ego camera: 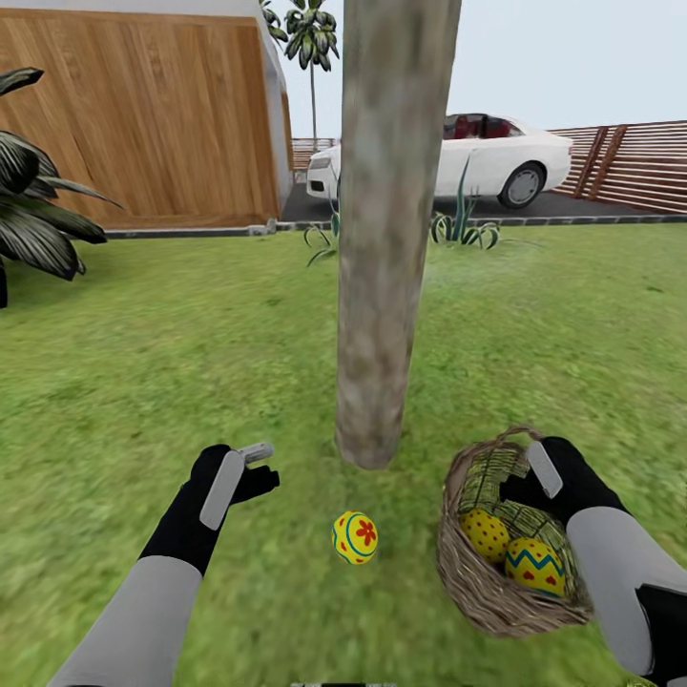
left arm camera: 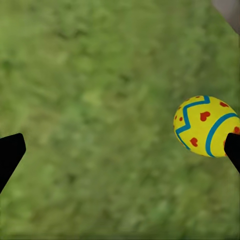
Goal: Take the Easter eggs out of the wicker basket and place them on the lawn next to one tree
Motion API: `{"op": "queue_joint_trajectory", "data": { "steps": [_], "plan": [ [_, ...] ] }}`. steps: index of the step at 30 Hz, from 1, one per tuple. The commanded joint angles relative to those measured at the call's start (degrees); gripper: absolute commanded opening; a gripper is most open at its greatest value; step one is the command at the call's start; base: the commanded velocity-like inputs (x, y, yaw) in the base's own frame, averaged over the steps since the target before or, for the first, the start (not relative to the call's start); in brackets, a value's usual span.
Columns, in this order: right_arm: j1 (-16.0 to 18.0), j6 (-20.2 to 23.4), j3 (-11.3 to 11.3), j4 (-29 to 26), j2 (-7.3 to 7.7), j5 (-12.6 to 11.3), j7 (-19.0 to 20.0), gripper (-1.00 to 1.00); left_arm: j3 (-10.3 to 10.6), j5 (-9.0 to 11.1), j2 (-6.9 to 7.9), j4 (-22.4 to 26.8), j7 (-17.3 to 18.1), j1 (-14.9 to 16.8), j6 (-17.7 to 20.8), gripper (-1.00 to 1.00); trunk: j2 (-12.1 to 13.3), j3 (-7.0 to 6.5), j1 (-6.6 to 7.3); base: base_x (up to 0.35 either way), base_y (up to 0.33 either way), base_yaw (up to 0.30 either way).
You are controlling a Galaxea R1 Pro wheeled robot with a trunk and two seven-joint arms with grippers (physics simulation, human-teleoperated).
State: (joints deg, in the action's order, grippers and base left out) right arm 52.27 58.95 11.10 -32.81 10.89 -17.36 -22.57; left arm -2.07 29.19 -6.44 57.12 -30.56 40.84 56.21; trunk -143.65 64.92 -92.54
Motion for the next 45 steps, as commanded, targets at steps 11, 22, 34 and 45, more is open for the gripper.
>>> {"op": "queue_joint_trajectory", "data": {
  "steps": [11, 22, 34, 45],
  "plan": [
    [0.0, -1.9, 0.1, 0.0, 1.77, 0.7, -0.5, 1.00, -0.1, 0.6, -0.06, 0.0, -0.5, 0.0, 0.1, 1.00, -0.2, 2.50, -0.27, 0.000, 0.000, 0.000],
    [-0.1, -7.5, 0.1, 1.8, 1.84, 2.0, -0.5, 1.00, -0.7, 5.0, 0.23, 0.1, -0.5, 0.0, 0.4, 1.00, -0.3, 4.93, -0.55, 0.000, 0.000, 0.000],
    [-0.1, -8.4, 0.1, 2.3, 1.82, 3.9, -0.4, 1.00, -1.0, 10.2, 3.18, 4.6, -0.1, 0.1, 1.4, 1.00, -0.5, 7.59, -0.86, 0.000, 0.000, 0.000],
    [-0.1, -9.5, 0.1, 2.3, 1.78, 4.1, -0.5, 1.00, -1.1, 11.1, 3.02, 4.8, -0.2, 0.1, 1.4, 1.00, -0.6, 10.03, -1.15, 0.000, 0.000, 0.000]
  ]
}}
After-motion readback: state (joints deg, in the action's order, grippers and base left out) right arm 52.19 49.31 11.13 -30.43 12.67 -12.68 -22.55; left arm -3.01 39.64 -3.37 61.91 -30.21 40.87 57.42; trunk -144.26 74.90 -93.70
